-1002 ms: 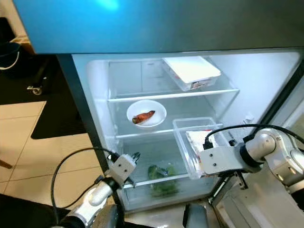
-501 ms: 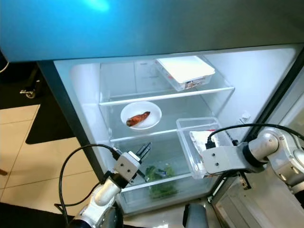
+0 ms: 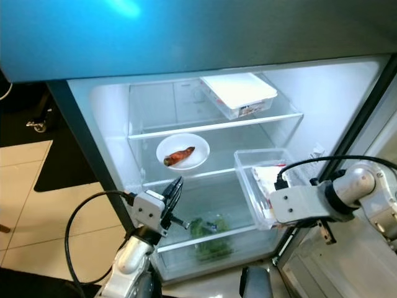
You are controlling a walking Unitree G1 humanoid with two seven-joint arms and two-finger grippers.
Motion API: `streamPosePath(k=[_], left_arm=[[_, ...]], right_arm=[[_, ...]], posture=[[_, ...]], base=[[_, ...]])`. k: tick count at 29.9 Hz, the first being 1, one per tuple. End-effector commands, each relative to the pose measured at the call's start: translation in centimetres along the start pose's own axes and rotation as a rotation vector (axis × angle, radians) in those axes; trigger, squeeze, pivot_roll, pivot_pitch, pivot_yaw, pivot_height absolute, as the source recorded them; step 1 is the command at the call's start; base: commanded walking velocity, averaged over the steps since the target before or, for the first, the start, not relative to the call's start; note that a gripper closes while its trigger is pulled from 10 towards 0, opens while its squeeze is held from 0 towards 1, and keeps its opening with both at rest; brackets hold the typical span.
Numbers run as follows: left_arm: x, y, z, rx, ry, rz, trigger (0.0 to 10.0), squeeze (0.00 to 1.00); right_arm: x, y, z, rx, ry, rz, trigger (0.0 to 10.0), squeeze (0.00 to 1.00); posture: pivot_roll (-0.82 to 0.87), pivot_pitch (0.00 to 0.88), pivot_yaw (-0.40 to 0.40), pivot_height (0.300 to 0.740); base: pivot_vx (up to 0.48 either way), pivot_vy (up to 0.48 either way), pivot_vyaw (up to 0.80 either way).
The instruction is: Restocking fridge
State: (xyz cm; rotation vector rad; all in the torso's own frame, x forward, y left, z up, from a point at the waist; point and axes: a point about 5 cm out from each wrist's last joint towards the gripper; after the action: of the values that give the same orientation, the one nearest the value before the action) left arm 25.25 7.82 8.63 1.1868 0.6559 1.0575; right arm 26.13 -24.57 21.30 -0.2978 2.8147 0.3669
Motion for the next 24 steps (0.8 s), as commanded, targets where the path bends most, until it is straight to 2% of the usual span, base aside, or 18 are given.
streamPosePath(k=[1, 7, 14, 24], left_arm=[[-0.3, -0.2, -0.1, 0.020, 0.022, -0.048, 10.0, 0.00], [-0.1, -0.2, -0.2, 0.034, 0.029, -0.047, 10.0, 0.00], [0.7, -0.6, -0.4, 0.071, 0.056, -0.042, 10.0, 0.00], [0.8, -0.8, -0.3, 0.092, 0.060, -0.044, 10.0, 0.00]], right_arm=[[-0.5, 0.6, -1.3, -0.005, -0.041, -0.036, 10.0, 0.00], [-0.5, 1.5, -1.9, -0.036, -0.037, -0.074, 10.0, 0.00], [-0.6, 3.6, -2.7, -0.129, -0.023, -0.155, 10.0, 0.00], [-0.7, 4.8, -3.9, -0.175, 0.000, -0.220, 10.0, 0.00]], posture=[[-0.11, 0.000, 0.006, 0.557], [-0.11, 0.000, 0.005, 0.557], [-0.11, 0.000, 0.005, 0.557], [-0.12, 0.000, 0.004, 0.557]], base=[[0.000, 0.000, 0.00], [0.000, 0.000, 0.00], [0.000, 0.000, 0.00], [0.000, 0.000, 0.00]])
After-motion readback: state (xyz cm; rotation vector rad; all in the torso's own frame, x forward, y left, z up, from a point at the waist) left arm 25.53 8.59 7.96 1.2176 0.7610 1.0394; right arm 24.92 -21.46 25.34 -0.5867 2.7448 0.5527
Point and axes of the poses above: a point about 5 cm out from each wrist's last joint towards the gripper, its own z axis pointing out of the wrist towards the gripper, its own y axis along the axis of the wrist's last joint, x = y × z
